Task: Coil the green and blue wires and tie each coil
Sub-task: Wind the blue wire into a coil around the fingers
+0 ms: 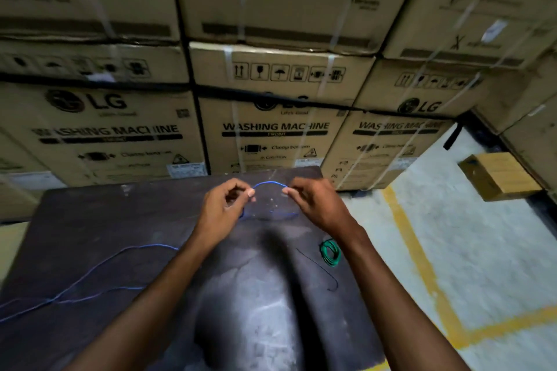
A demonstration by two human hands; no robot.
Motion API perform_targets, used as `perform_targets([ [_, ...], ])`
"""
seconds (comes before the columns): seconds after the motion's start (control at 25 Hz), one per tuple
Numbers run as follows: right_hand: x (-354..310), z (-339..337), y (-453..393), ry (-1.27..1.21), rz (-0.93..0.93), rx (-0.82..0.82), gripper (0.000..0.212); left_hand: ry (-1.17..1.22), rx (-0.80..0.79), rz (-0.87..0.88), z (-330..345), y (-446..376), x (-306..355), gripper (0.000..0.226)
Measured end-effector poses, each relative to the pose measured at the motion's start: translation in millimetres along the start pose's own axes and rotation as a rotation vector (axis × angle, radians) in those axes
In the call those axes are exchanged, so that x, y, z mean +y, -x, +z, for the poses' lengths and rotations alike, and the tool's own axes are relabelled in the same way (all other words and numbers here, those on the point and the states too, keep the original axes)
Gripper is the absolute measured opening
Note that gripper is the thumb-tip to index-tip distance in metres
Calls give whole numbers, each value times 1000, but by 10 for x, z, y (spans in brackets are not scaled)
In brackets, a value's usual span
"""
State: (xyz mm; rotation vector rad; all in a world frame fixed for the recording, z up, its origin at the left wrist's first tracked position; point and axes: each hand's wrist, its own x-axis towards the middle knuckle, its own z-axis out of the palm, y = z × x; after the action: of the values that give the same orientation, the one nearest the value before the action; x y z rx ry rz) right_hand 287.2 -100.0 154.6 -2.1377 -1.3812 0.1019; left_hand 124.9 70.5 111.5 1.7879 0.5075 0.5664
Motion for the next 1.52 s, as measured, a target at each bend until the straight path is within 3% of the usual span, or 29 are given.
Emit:
perform_targets([
  [0.12, -682, 69, -115, -253, 38, 66, 28, 78, 26, 39, -519, 134, 262, 9],
  [0.24, -1346, 131, -227, -487, 64, 12, 30, 42, 97, 127, -1024, 224, 478, 12],
  [0.4, -1863, 99, -374, -609, 87, -235, 44, 5, 190, 194, -1502, 273, 682, 8],
  [0.52, -2202, -16, -399, -854, 122, -471, 41, -17, 249, 215, -1788, 335, 782, 9],
  [0.6, -2402, -90, -414, -1067, 103, -528, 36, -9, 270, 238, -1877, 373, 847, 10],
  [0.8, -2774, -121, -626, -1581, -23, -395, 41, 67, 197, 310, -1857, 559, 1089, 17],
  [0.88, -2840, -111, -714, -1659, -55, -284, 46, 42, 184, 274, -1832, 606, 1098, 21],
  [1.0, -2844, -92, -795, -1515, -87, -148, 47, -30, 146, 240, -1856, 671, 1110, 22],
  [1.16, -2813, -184, -840, -752, -219, -3, 36, -223, 106, 259, -2035, 769, 1279, 28],
  [1.28, -2789, -262, -812, -476, -249, -72, 31, -330, 77, 321, -2270, 737, 1477, 22],
  [1.52, -2633, -223, -795, -400, -229, -377, 27, -412, -6, 351, -2597, 516, 1882, 15],
])
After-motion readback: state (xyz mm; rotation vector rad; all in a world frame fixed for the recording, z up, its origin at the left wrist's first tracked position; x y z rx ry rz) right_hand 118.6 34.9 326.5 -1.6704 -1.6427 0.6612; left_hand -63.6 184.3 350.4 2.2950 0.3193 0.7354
